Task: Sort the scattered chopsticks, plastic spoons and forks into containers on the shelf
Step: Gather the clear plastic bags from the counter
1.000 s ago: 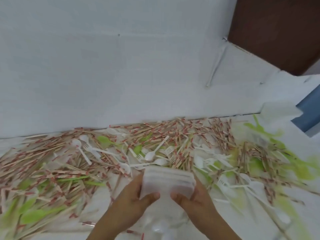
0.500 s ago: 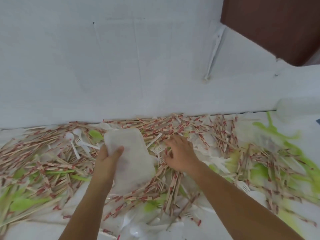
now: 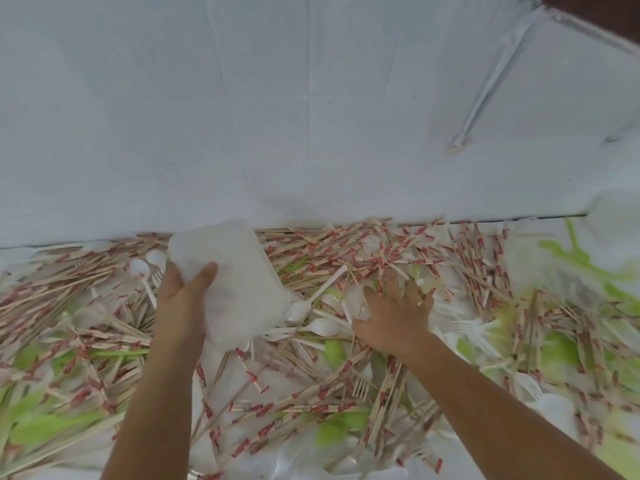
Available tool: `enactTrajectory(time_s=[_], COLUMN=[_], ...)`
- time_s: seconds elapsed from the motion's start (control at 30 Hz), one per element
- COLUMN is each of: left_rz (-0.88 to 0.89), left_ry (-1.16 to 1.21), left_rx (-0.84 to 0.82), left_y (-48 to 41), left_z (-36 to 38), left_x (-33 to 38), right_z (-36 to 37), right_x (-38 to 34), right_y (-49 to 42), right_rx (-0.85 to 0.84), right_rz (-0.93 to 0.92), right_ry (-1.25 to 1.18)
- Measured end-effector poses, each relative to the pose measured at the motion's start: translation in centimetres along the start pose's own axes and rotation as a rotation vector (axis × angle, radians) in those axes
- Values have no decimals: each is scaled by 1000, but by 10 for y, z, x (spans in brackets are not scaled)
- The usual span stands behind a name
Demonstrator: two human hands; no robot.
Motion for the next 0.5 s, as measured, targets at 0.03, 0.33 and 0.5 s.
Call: enactTrajectory(time_s=[0.03,0.33,0.5], left_rz=[-6,93,85], left_ry=[1,-83,-192], left_rx=[1,-296,-714], left_y=[-3,34,132], left_z=[1,72,154], left_x=[-1,33,19], right_z=[3,-34,-30], right_x=[0,13,46], right_y=[-1,47,119], right_rx=[-12,212,-26], right_rz=[-5,-285,-249], right_ry=[2,-472,-1529])
Point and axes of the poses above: each hand's wrist, its own y-axis away from the middle knuckle, its own z-axis out of the palm, x = y × z, the point moved 9 cm from there along -y, towards the middle knuckle, and after that the axes turned 13 degrees about -y, right-handed, at the moved point
